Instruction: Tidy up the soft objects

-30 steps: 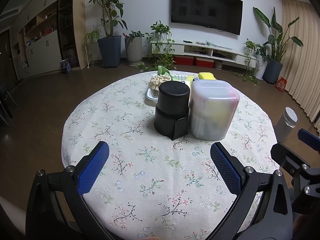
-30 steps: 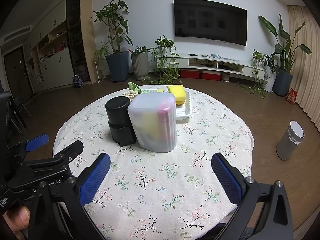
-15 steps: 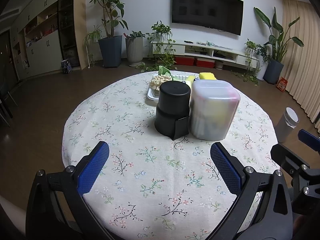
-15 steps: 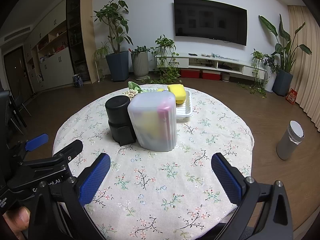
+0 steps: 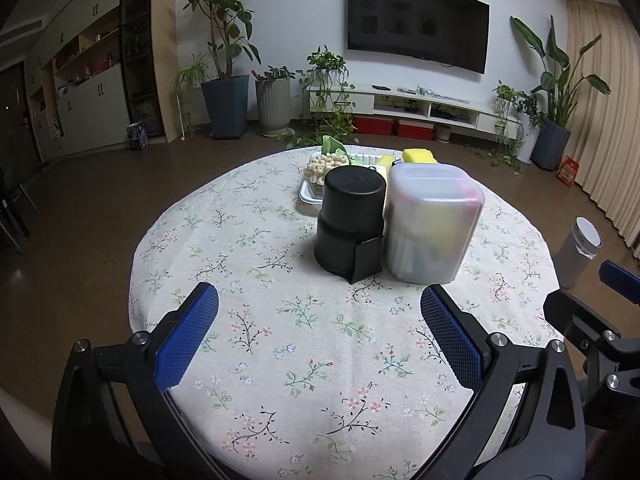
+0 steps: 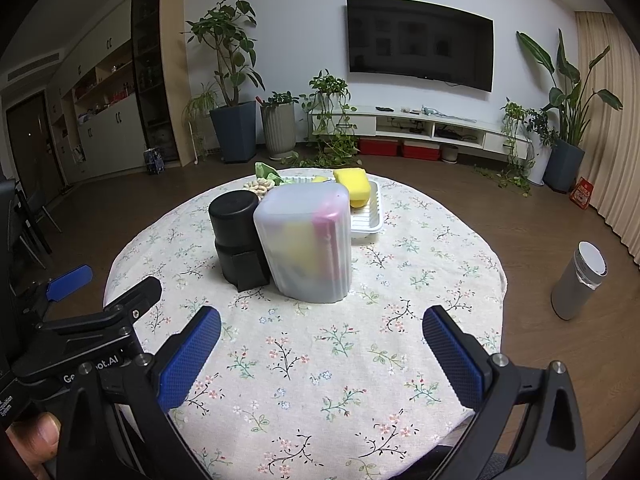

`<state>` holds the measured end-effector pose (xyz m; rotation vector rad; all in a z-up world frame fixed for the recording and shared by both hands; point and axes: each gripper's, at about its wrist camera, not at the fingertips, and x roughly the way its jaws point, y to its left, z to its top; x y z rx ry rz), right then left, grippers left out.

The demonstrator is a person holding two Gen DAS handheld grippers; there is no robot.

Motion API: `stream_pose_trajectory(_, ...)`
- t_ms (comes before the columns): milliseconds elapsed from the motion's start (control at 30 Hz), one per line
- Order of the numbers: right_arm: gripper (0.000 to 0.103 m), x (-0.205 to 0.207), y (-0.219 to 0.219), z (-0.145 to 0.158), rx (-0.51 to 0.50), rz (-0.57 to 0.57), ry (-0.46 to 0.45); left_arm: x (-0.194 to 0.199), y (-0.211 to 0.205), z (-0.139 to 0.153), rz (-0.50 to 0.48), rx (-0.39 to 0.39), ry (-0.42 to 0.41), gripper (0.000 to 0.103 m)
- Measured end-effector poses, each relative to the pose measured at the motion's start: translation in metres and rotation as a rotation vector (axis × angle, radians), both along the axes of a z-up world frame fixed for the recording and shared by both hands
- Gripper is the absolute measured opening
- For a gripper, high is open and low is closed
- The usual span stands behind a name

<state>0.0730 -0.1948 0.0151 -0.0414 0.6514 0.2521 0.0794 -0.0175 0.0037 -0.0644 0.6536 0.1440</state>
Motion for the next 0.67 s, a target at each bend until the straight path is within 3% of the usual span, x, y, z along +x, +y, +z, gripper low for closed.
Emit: stream_pose_trajectory(667,0.103,0.0000,-0.0001,0.0000,-0.002,0.002,0.000,-0.0017,-0.0046,0.0052,-0.013,0.004,-0.004,0.103)
